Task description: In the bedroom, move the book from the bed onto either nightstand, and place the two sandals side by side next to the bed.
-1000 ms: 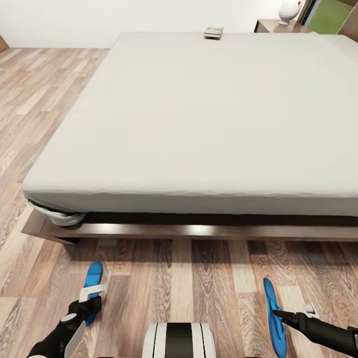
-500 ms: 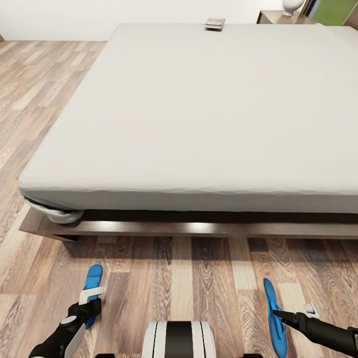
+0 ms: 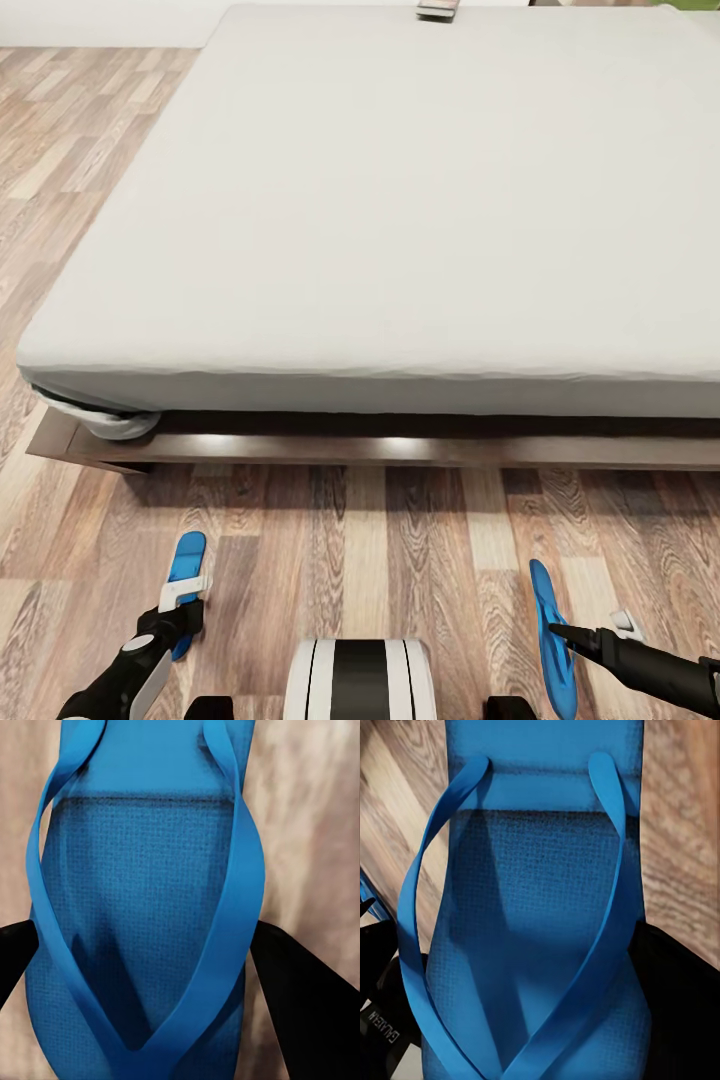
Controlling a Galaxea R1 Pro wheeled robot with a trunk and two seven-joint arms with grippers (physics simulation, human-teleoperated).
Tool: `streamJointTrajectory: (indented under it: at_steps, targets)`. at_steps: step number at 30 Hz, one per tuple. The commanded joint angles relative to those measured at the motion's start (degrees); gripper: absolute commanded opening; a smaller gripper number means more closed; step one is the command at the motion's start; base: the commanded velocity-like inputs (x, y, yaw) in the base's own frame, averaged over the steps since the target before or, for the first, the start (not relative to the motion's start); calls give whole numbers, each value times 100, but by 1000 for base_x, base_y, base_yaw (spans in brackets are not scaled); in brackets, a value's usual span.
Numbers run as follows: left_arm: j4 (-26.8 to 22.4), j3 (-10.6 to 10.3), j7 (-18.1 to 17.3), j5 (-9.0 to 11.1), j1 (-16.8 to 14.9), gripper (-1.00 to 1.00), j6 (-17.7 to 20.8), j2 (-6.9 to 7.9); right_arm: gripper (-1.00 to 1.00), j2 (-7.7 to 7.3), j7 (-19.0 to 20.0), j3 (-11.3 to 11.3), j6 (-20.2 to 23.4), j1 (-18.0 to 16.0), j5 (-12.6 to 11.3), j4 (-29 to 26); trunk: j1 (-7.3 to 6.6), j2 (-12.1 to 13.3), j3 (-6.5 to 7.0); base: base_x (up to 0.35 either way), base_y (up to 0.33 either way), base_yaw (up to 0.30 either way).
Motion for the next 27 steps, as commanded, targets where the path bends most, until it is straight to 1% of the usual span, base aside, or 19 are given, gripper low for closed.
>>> streamJointTrajectory:
  at_steps: [1, 21, 23, 27]
  targets:
    - [11, -17, 9, 76, 0, -100, -5, 1, -100, 0, 11, -7, 50, -1, -24, 1, 0, -1, -3, 0, 0, 0]
    - [11, -12, 17, 76, 0, -100, -4, 1, -100, 0, 11, -7, 50, -1, -24, 1, 0, -1, -3, 0, 0, 0]
    - [11, -10, 17, 76, 0, -100, 1, 1, -100, 0, 11, -7, 50, -1, -24, 1, -5, 2, 41, 0, 0, 0]
    - [11, -9, 17, 76, 0, -100, -1, 1, -100, 0, 11, -7, 50, -1, -24, 1, -5, 2, 41, 0, 0, 0]
